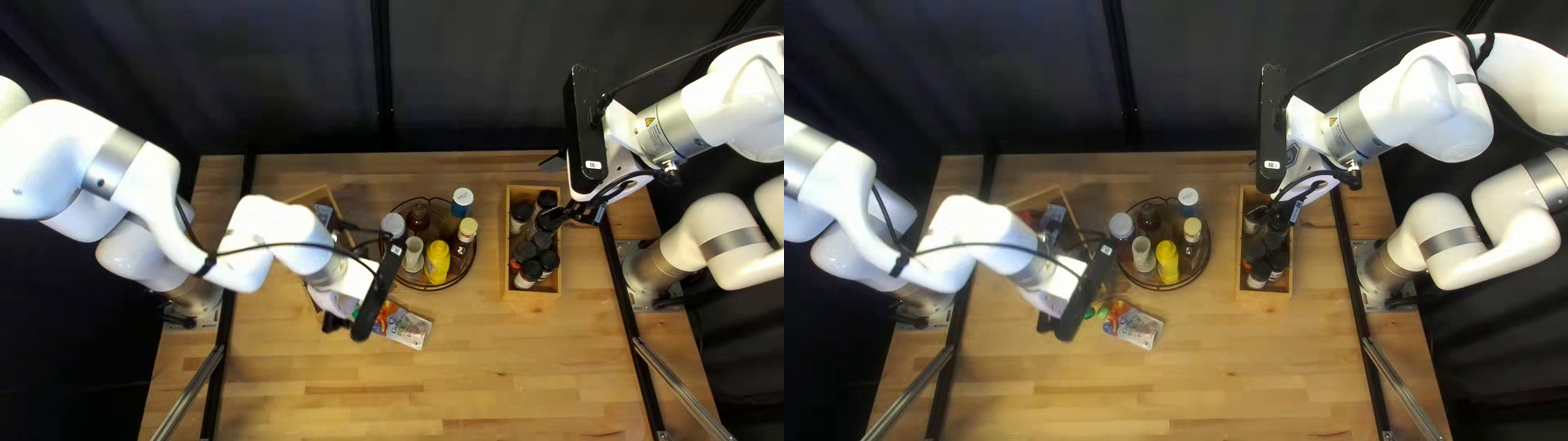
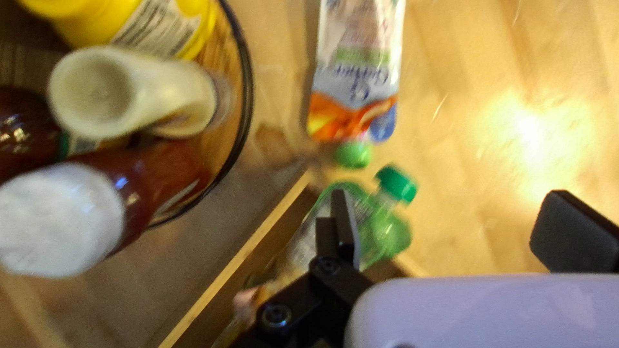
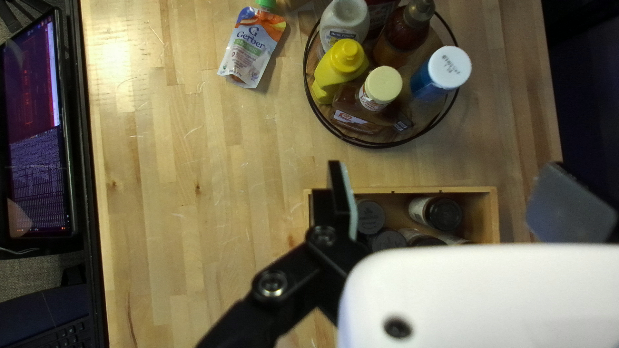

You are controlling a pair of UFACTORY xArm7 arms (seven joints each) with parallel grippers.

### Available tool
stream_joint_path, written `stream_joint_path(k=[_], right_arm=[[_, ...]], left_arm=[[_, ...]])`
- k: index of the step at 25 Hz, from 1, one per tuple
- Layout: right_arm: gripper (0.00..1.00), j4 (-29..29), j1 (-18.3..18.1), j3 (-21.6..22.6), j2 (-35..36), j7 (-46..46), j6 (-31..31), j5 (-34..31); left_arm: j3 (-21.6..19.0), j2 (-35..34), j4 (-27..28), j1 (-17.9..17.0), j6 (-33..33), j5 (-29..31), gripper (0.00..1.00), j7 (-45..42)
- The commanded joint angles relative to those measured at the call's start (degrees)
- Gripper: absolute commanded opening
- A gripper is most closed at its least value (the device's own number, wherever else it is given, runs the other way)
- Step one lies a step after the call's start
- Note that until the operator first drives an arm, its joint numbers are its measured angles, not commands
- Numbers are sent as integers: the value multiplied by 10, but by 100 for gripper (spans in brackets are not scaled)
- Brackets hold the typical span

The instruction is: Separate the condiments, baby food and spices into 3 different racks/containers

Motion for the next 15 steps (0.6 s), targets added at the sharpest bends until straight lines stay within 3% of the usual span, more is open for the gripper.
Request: stream_joint_path(k=[1, 8, 15], right_arm=[[100, 0, 0, 0, 0, 0, 0, 0], [100, 0, 0, 0, 0, 0, 0, 0], [100, 0, 0, 0, 0, 0, 0, 0]], left_arm=[[-12, 91, 70, 5, -16, -60, 100, 50], [-32, 172, 123, 40, -22, -121, 100, 131], [-28, 235, 166, 42, -20, -117, 100, 123]])
